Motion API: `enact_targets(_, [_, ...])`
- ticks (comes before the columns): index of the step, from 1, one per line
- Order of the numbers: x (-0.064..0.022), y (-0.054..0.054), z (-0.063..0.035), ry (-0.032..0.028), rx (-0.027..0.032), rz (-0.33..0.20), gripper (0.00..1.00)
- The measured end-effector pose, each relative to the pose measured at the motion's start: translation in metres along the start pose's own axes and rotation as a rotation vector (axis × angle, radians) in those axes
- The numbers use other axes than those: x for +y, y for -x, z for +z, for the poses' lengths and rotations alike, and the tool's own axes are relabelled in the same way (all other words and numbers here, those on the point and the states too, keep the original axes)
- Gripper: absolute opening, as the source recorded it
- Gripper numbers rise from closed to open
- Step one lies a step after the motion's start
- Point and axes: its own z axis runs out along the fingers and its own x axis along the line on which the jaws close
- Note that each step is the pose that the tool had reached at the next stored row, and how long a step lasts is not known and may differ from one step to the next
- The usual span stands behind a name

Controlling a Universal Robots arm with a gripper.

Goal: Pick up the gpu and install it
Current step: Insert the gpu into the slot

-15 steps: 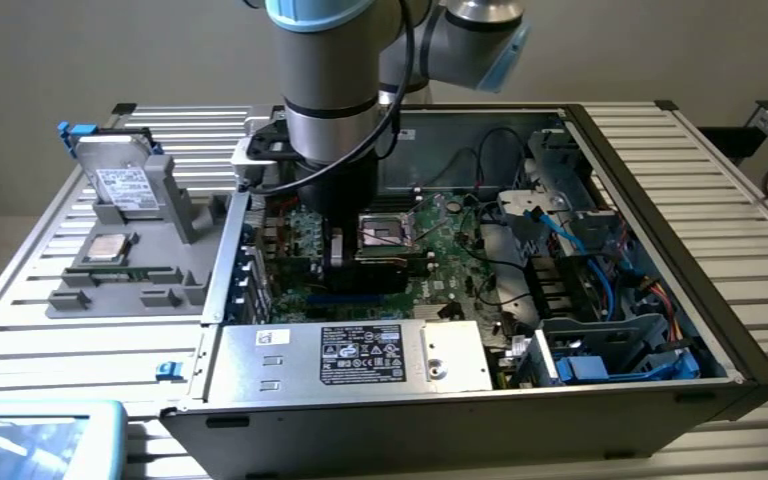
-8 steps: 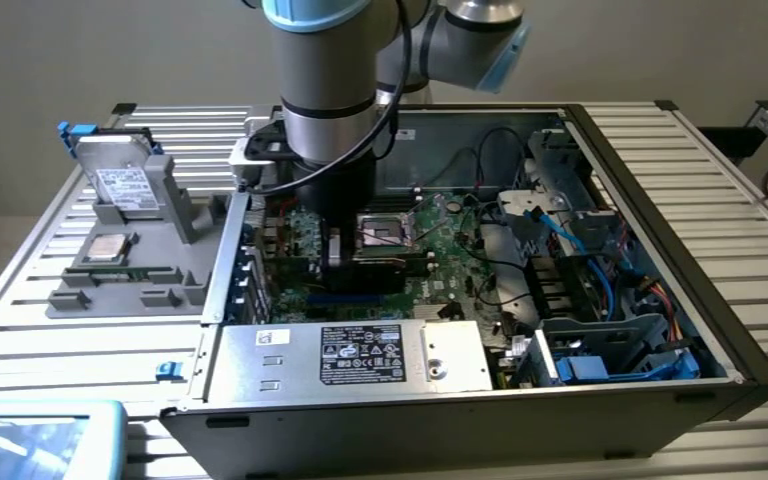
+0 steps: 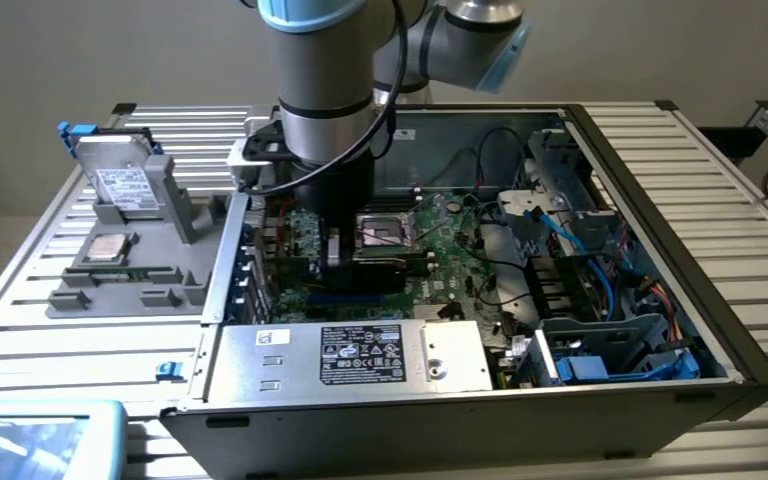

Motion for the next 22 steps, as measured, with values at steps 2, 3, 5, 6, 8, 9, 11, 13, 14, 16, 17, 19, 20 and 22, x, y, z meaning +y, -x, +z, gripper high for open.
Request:
enact_targets(2, [0.0000, 0.0001, 0.0001, -0.0010, -0.0003, 0.000, 0.29])
enact_targets(3, [-0.0001, 0.0001, 0.0001, -0.0011, -0.0003, 0.000, 0.29])
enact_targets(5, [0.0001, 0.0001, 0.0000, -0.0011, -0.0002, 0.000, 0.29])
enact_targets(6, [0.0001, 0.0001, 0.0001, -0.0011, -0.0002, 0.000, 0.29])
enact_targets(8, [0.0009, 0.0001, 0.0001, -0.0010, -0.0002, 0.000, 0.29])
enact_targets(9, [0.0009, 0.0001, 0.0001, -0.0011, -0.0002, 0.000, 0.29])
enact_targets(11, [0.0009, 0.0004, 0.0002, -0.0011, -0.0003, 0.000, 0.29])
enact_targets(13, [0.0020, 0.0017, 0.0001, -0.0016, -0.0002, 0.000, 0.29])
enact_targets(14, [0.0021, 0.0017, 0.0001, -0.0016, -0.0001, 0.000, 0.29])
enact_targets(16, [0.0021, 0.0018, 0.0001, -0.0017, -0.0003, 0.000, 0.29])
enact_targets(17, [0.0021, 0.0018, 0.0002, -0.0018, -0.0003, 0.000, 0.29])
enact_targets(19, [0.0023, 0.0018, 0.0002, -0.0018, -0.0003, 0.000, 0.29])
enact_targets(20, [0.0024, 0.0016, 0.0002, -0.0018, -0.0003, 0.000, 0.29])
enact_targets(22, [0.0024, 0.0015, 0.0003, -0.0018, -0.0004, 0.000, 0.29])
